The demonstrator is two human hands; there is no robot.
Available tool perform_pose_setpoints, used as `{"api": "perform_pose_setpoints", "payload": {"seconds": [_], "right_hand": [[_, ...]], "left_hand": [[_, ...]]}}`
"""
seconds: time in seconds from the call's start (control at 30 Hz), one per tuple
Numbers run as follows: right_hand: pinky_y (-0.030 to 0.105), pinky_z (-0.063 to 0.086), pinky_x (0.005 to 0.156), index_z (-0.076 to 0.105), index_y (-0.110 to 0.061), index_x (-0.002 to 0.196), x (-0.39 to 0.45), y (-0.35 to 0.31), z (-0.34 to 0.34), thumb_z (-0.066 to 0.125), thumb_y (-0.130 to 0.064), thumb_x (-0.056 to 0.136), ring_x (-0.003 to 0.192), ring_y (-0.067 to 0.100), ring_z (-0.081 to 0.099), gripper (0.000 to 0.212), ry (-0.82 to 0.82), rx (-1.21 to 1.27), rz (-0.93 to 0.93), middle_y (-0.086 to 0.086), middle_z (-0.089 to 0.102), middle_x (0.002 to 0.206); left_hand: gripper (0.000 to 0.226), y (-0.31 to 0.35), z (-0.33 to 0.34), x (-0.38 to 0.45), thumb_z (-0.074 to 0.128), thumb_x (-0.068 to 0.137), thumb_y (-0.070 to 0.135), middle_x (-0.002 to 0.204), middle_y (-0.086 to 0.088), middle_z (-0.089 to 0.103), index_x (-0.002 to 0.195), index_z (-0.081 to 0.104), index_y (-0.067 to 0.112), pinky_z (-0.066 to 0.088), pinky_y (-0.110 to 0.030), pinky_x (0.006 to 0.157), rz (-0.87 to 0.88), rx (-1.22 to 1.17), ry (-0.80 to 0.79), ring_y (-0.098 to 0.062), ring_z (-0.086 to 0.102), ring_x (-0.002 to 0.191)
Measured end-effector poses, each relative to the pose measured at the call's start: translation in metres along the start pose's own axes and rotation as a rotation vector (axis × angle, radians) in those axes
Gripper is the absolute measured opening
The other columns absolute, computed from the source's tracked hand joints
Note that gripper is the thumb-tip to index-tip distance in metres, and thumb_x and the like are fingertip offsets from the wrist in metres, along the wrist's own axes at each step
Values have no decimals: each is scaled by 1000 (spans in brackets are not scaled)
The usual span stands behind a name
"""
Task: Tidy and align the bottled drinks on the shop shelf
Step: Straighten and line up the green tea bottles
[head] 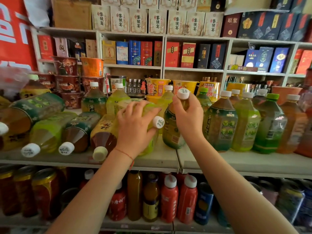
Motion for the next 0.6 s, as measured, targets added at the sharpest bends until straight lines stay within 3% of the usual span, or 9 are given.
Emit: {"api": "perform_pose_setpoints", "payload": {"seconds": [0.23, 0.33, 0.4, 0.47, 0.5, 0.6], "right_hand": [[53, 49, 84, 54, -21, 84, 24, 20, -21, 61, -41, 96, 77, 18, 54, 25, 112, -182, 49, -7, 55, 78], [51, 51, 85, 56, -16, 90, 35, 29, -29, 59, -40, 98, 84, 21, 56, 25, 87, -226, 84, 0, 59, 88], [50, 49, 96, 58, -11, 110, 39, 31, -26, 58, -37, 99, 102, 25, 57, 28, 31, -295, 81, 6, 61, 107], [47, 38, 113, 48, -5, 137, 35, 19, -24, 60, -25, 97, 128, 32, 47, 46, 61, -429, -96, 15, 54, 134], [46, 33, 117, 43, -2, 142, 28, 7, -22, 59, -18, 95, 135, 34, 43, 52, 100, -462, -229, 18, 50, 140], [47, 39, 111, 53, 1, 132, -1, -22, -18, 54, -3, 89, 130, 33, 47, 43, 118, -379, -520, 19, 53, 134]], "left_hand": [[56, 3, 2, 5, 76, 80, 42, 136, -10, 57, 133, 62, 33, 39, -59, 99, 11, 3, -29, -39, 47, 126], [54, 6, 4, 7, 69, 81, 43, 136, -12, 56, 134, 62, 32, 37, -61, 102, 13, 3, -37, -39, 47, 128], [55, 7, 7, 9, 59, 83, 46, 139, -13, 54, 136, 60, 32, 35, -64, 106, 11, 1, -82, -39, 46, 131], [56, 7, 10, 10, 54, 83, 49, 143, -12, 53, 136, 59, 32, 34, -67, 107, 12, 4, -126, -40, 43, 135], [55, 7, 11, 11, 55, 82, 49, 144, -11, 53, 134, 61, 32, 34, -68, 107, 19, 7, -133, -41, 43, 136], [47, 6, 8, 15, 63, 81, 46, 142, -6, 57, 126, 66, 30, 36, -65, 105, 56, -30, -64, -40, 48, 132]]}}
Point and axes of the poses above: each hand's wrist, its own x-axis towards the middle knuckle, its own z-axis out of the palm, y = z × x, the point moved 7 cm from there along x, towards the middle knuckle
